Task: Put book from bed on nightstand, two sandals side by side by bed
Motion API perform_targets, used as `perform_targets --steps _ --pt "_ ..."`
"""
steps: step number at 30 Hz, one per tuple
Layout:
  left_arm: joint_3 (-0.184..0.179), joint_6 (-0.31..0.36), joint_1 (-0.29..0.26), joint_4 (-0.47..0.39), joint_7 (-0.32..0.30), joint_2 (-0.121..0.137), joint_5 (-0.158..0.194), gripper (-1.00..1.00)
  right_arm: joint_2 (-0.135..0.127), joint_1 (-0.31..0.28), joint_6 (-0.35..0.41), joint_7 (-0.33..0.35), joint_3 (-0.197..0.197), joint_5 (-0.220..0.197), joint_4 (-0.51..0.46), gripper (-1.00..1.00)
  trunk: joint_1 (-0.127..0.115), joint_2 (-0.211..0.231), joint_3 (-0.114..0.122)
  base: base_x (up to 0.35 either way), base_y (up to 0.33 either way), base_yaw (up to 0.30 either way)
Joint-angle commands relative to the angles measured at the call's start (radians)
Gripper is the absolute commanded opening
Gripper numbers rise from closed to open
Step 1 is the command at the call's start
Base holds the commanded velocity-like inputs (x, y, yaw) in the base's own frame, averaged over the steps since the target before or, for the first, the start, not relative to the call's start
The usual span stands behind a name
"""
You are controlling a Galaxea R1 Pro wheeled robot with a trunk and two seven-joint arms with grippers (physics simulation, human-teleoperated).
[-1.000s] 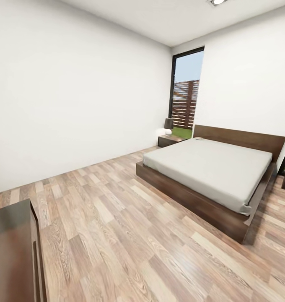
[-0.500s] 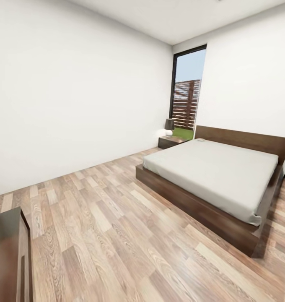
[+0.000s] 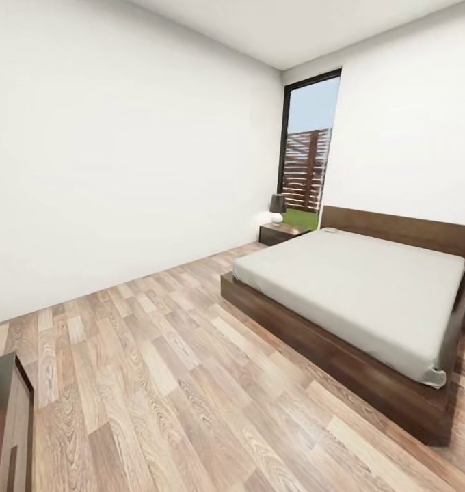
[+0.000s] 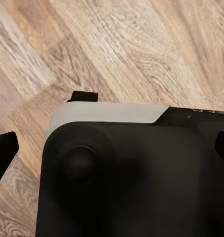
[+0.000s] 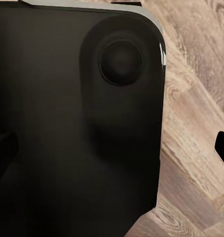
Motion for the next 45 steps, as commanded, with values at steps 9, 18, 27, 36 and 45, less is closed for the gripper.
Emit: perform_targets --steps 9,18,27,36,45 --pt "0.003 -0.002 0.000 -0.001 -0.001 0.000 0.007 1.00 0.000 0.000 -0.001 0.000 -0.001 0.000 0.000 1.00 0.001 0.000 -0.001 0.330 0.000 0.000" --pt "0.003 -0.002 0.000 -0.001 -0.001 0.000 0.007 1.00 0.000 0.000 -0.001 0.000 -0.001 0.000 0.000 1.00 0.001 0.000 -0.001 0.330 0.000 -0.034" --pt "0.003 -0.003 0.000 -0.001 -0.001 0.000 0.007 1.00 0.000 0.000 -0.001 0.000 -0.001 0.000 0.000 1.00 0.001 0.000 -0.001 0.141 0.000 -0.254" --pt "0.003 -0.003 0.000 -0.001 -0.001 0.000 0.007 1.00 0.000 0.000 -0.001 0.000 -0.001 0.000 0.000 1.00 0.001 0.000 -0.001 0.007 0.000 -0.297" --pt "0.003 -0.003 0.000 -0.001 -0.001 0.000 0.007 1.00 0.000 0.000 -0.002 0.000 -0.001 0.000 0.000 1.00 0.001 0.000 -0.001 0.000 0.000 -0.299"
